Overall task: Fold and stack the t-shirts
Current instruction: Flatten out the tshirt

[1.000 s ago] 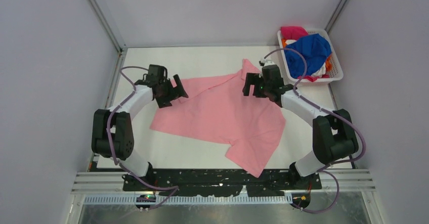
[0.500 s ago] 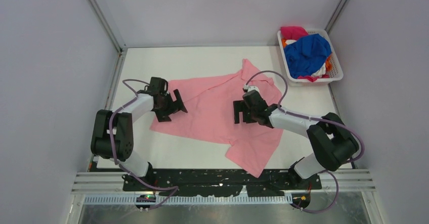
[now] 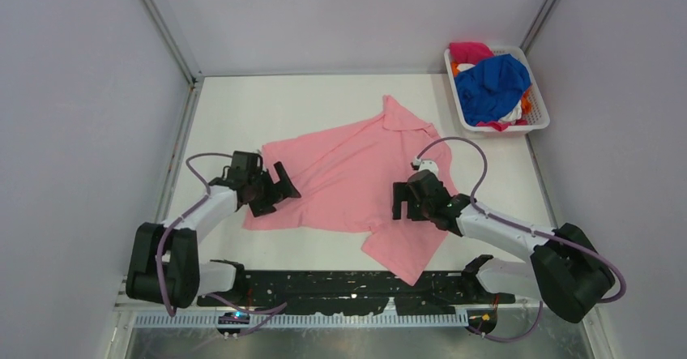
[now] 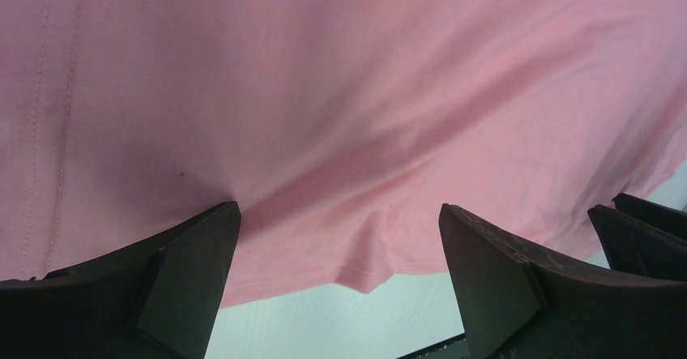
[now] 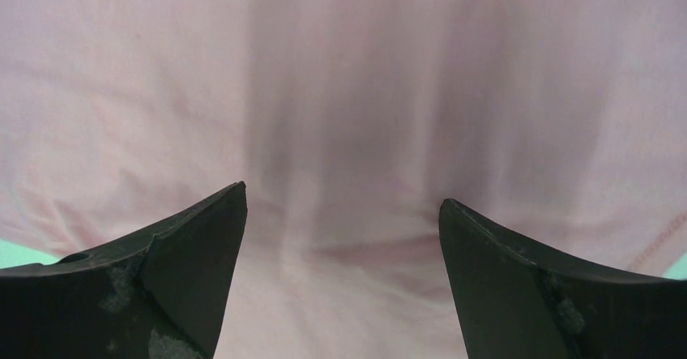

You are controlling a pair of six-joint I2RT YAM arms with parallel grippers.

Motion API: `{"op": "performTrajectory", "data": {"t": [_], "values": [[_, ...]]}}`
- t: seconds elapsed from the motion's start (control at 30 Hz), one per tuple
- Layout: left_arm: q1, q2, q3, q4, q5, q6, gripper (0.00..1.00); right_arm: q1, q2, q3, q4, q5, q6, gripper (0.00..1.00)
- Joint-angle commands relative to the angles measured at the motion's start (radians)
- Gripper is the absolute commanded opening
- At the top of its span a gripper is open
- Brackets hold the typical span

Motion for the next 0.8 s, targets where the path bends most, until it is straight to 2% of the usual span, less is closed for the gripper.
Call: {"op": "performTrajectory", "data": {"t": [0.0,0.13,0.27,0.47,0.57,0.77], "values": [[-0.043,-0.098,-0.174,-0.186,-0.021,-0.06,1.0,0.009,-0.121,-0.068,-0.074,-0.01,0.063,0.95],[-0.054,-0.208,-0.19,-0.242,-0.067,-0.081,1.0,0.013,-0.198,-0.114,-0.105,-0.059,0.083,0.95],[-0.056,-0.278,-0.119,-0.269,-0.087,-0.072,1.0,0.014,-0.234,-0.088,-0.108,-0.035,0.044,0.95],[-0.06,-0.222,0.07,-0.259,-0.153,-0.039,0.96,0.013,-0.226,0.011,-0.089,-0.039,-0.036,0.95],[-0.059,-0.124,0.146,-0.257,-0.167,-0.022,0.88,0.014,-0.198,0.026,-0.068,-0.042,-0.055,0.96],[-0.064,0.078,0.248,-0.228,-0.132,-0.008,0.59,0.012,-0.124,0.022,-0.032,-0.04,-0.061,0.95]]}}
